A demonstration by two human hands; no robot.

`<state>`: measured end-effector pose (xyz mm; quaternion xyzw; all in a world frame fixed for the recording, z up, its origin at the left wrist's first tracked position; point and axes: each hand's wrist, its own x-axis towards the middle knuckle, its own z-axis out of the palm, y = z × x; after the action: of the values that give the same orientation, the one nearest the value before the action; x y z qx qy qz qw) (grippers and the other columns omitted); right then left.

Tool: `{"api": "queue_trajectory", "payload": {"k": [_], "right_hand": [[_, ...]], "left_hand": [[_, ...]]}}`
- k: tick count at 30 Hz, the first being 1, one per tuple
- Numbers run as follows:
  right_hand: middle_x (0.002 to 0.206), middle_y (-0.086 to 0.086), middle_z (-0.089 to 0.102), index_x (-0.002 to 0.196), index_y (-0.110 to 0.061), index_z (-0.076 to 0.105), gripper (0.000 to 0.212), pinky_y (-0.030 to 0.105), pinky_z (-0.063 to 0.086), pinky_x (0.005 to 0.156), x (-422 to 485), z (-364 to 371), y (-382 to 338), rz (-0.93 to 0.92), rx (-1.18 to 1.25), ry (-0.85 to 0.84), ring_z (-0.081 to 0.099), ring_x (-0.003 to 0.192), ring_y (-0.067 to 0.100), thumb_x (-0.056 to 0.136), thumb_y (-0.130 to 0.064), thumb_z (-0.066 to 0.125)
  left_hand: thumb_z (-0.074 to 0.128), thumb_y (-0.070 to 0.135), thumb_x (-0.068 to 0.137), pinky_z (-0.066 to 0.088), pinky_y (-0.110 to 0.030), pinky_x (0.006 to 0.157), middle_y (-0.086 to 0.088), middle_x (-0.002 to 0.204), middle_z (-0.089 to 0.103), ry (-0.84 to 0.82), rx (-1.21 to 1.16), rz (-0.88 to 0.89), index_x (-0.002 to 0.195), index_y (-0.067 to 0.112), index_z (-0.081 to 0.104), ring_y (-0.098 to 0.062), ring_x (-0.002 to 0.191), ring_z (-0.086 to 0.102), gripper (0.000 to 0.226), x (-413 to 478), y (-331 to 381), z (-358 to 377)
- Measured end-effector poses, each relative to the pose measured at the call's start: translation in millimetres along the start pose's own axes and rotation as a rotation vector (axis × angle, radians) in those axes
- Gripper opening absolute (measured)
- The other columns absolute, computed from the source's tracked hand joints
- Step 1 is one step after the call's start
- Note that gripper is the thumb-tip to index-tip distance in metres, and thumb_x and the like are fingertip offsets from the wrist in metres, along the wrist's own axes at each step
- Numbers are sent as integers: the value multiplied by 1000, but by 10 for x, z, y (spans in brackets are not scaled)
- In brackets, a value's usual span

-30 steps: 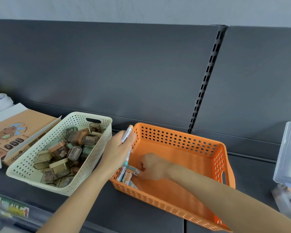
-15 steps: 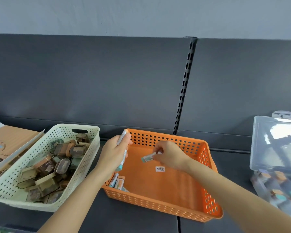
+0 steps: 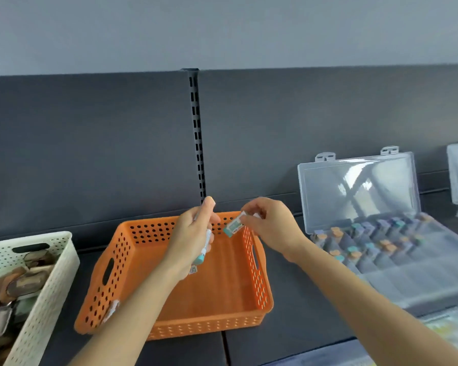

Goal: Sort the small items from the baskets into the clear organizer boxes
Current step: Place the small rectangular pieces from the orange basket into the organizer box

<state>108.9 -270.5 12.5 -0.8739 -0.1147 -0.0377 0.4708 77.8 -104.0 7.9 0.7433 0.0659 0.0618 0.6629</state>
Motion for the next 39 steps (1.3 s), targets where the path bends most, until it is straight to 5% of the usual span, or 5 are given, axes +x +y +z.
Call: {"api": "queue_trajectory", "payload": {"k": [3,16,23,28,39], "right_hand": [[73,-4,62,88,-21,64,1,11,38,44,-65,-303,195,22,-21,63,52,55,5,88,-20,64],[62,-12,55,86,-16,67,2,8,35,47,-258,-1987,1417,68,-70,113,47,46,0,84,-16,68],[74,-8,64,91,-15,69,6,25,51,63,-288,-2802,2024,34,-146,88,57,62,9,86,-16,66],[78,-11,63,95,-16,67,8,6,42,56,-263,-3291,2412,-7,-289,73,59,67,4,88,-15,65],[105,4,68,104,-12,68,15,16,50,75,-238,-3323,2796,-31,-597,-200,61,81,13,92,-16,59]], "left_hand": [[48,47,95,31,-23,40,1,59,40,-88,-40,-45,84,1,61,-10,46,42,49,16,60,345],[50,48,93,33,-23,44,-2,66,45,-220,27,-114,84,5,64,-13,55,48,46,4,168,2330],[46,31,98,29,-21,40,-6,70,42,-254,-35,-188,95,1,63,-10,48,39,35,-96,220,3209],[46,27,98,33,-19,39,-8,73,41,-234,-38,-186,103,1,63,-12,49,38,31,-162,211,3542],[56,37,92,42,-30,56,2,64,49,-239,250,-59,84,18,53,-14,56,47,20,-135,153,3732]]}}
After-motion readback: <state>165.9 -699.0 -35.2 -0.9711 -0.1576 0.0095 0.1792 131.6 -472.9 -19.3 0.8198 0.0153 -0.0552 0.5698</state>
